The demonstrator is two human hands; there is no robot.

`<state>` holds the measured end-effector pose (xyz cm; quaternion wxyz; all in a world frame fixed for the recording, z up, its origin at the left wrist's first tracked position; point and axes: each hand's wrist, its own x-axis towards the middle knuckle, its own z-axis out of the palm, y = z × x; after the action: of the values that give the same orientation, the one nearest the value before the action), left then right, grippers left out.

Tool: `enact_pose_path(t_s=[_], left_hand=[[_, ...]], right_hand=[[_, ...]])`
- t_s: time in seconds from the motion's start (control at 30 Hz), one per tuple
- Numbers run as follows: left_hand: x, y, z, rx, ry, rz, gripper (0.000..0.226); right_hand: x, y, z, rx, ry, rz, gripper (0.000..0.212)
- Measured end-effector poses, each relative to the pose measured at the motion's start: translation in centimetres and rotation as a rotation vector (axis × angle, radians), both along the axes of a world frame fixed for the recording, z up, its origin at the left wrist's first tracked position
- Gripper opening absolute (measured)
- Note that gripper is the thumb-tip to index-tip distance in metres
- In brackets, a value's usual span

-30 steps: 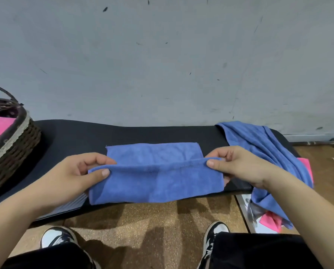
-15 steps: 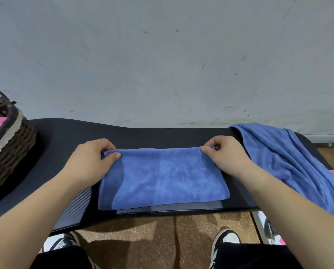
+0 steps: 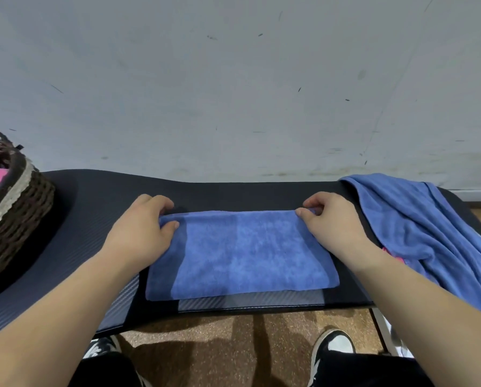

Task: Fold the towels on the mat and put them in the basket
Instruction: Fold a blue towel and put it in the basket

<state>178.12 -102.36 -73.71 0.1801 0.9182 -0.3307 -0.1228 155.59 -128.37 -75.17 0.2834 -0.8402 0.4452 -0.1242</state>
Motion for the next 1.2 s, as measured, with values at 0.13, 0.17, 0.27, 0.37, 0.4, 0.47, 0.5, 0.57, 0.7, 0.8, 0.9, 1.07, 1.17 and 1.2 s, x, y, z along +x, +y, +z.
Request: enact_pose_path(t_s=[0.13, 0.17, 0.27, 0.37, 0.4, 0.47, 0.5, 0.57, 0.7, 0.8, 0.9, 1.07, 1.17, 1.2], left_hand=[[-0.1, 0.3, 0.5, 0.045, 0.025, -0.010, 0.050], [-0.2, 0.2, 0.6, 0.065, 0.064, -0.001, 0.051], [-0.3, 0.1, 0.9, 0.066, 0.205, 0.076, 0.033], [-0.3, 0.1, 1.1, 0.069, 0.270, 0.121, 0.022], [-0.4, 0.1, 1.1, 0.058, 0.280, 0.131, 0.023], [-0.6, 0.1, 1.2, 0.005, 0.292, 0.144, 0.021], [-0.8, 0.2, 1.4, -0.034, 0.310, 0.143, 0.018], [-1.2, 0.5, 1.9, -0.132, 0.393, 0.158, 0.013], [-1.4, 1.6, 2.3, -0.304, 0.526, 0.249, 0.009], [-1.1, 2.4, 2.4, -0.359, 0.477, 0.264, 0.011], [-0.7, 3.0, 2.8, -0.276, 0.225, 0.226, 0.013], [-1.0, 3.2, 4.4, -0.340, 0.216, 0.229, 0.014], [-2.6, 2.0, 5.7, -0.432, 0.346, 0.216, 0.011], [-3.3, 1.3, 6.2, -0.463, 0.388, 0.193, 0.010]], right_hand=[[0.1, 1.1, 1.0, -0.200, -0.056, 0.128, 0.022], [0.2, 1.9, 1.3, -0.207, -0.058, 0.207, 0.026], [0.4, 4.3, 1.6, -0.103, 0.082, 0.450, 0.051], [0.2, 5.2, 1.1, -0.022, 0.214, 0.546, 0.070], [0.1, 5.1, 0.9, -0.010, 0.251, 0.567, 0.075], [0.1, 5.0, 0.5, 0.010, 0.327, 0.610, 0.083], [0.1, 5.0, 0.2, 0.012, 0.364, 0.629, 0.085], [0.2, 5.0, -0.3, -0.003, 0.415, 0.651, 0.085], [0.4, 5.2, -0.6, -0.040, 0.435, 0.644, 0.085], [0.7, 6.3, -0.6, -0.044, 0.411, 0.645, 0.085], [1.1, 7.8, -0.6, -0.018, 0.300, 0.662, 0.085], [1.4, 7.6, 0.4, -0.051, 0.052, 0.563, 0.068], [1.0, 6.8, 1.5, -0.127, 0.012, 0.423, 0.042], [0.8, 6.6, 2.0, -0.156, 0.018, 0.366, 0.032]])
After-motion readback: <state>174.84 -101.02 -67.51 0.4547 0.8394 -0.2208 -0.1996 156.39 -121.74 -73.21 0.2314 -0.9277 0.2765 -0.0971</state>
